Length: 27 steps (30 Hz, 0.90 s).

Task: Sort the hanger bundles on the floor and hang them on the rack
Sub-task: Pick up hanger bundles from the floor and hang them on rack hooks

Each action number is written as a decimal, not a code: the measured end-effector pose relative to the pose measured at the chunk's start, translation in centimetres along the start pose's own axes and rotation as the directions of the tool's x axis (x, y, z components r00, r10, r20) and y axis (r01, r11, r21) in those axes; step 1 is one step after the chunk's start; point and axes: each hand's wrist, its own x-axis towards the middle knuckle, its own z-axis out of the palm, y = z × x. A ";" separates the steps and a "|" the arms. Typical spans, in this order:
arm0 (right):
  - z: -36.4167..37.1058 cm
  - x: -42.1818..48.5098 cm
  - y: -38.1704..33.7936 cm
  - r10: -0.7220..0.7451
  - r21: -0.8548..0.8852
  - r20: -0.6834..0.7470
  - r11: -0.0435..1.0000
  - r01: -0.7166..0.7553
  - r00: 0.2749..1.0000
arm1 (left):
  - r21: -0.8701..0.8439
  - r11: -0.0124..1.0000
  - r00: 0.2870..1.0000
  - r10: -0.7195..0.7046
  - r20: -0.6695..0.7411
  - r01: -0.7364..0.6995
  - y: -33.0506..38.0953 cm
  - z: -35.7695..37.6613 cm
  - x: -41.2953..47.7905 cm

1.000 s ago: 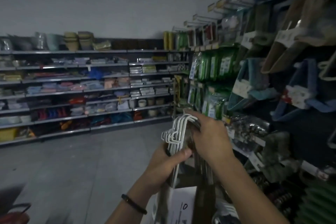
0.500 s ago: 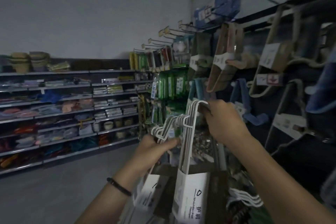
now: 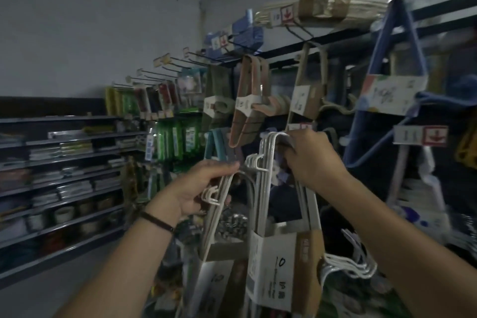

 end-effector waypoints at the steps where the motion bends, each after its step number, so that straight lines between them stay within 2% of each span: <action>1: -0.7 0.0 0.0 0.003 -0.045 -0.001 0.999 -0.003 1.000 | 0.075 0.997 1.000 -0.007 0.008 0.006 0.6 0.7 0.6; 3: -2.3 0.1 -0.1 0.037 -0.136 0.000 0.990 -0.037 0.999 | 0.229 0.973 0.999 0.027 0.023 -0.031 1.5 2.3 1.8; 5: -3.9 0.4 -0.1 0.096 -0.131 -0.008 0.987 -0.097 0.995 | 0.329 0.941 0.997 0.064 0.049 -0.077 2.4 3.3 2.9; 8: -6.2 0.7 0.0 0.147 -0.121 -0.044 0.981 -0.152 0.988 | 0.355 0.930 0.995 0.083 0.059 -0.099 3.5 3.8 5.5; 10: -7.8 1.1 -0.1 0.161 -0.200 -0.067 0.965 -0.171 0.985 | 0.313 0.944 0.993 0.076 0.092 -0.101 4.4 4.3 7.3; 14: -11.4 2.4 -0.8 0.186 -0.351 -0.100 0.912 -0.210 0.977 | 0.463 0.874 0.990 0.129 0.062 -0.144 8.0 5.8 10.8; 17: -13.6 4.2 -0.9 0.212 -0.431 -0.138 0.866 -0.252 0.967 | 0.484 0.844 0.973 0.212 0.091 -0.229 10.6 6.8 12.5; 20: -14.9 6.6 -0.9 0.220 -0.475 -0.135 0.841 -0.258 0.966 | 0.530 0.785 0.947 0.267 0.177 -0.320 12.6 7.5 13.2; 24: -15.1 10.4 0.0 0.175 -0.549 -0.139 0.806 -0.223 0.975 | 0.651 0.671 0.935 0.276 0.224 -0.355 15.0 7.3 15.1; 27: -15.1 12.7 1.0 0.126 -0.523 -0.190 0.827 -0.209 0.974 | 0.727 0.579 0.929 0.267 0.257 -0.368 17.2 6.8 16.4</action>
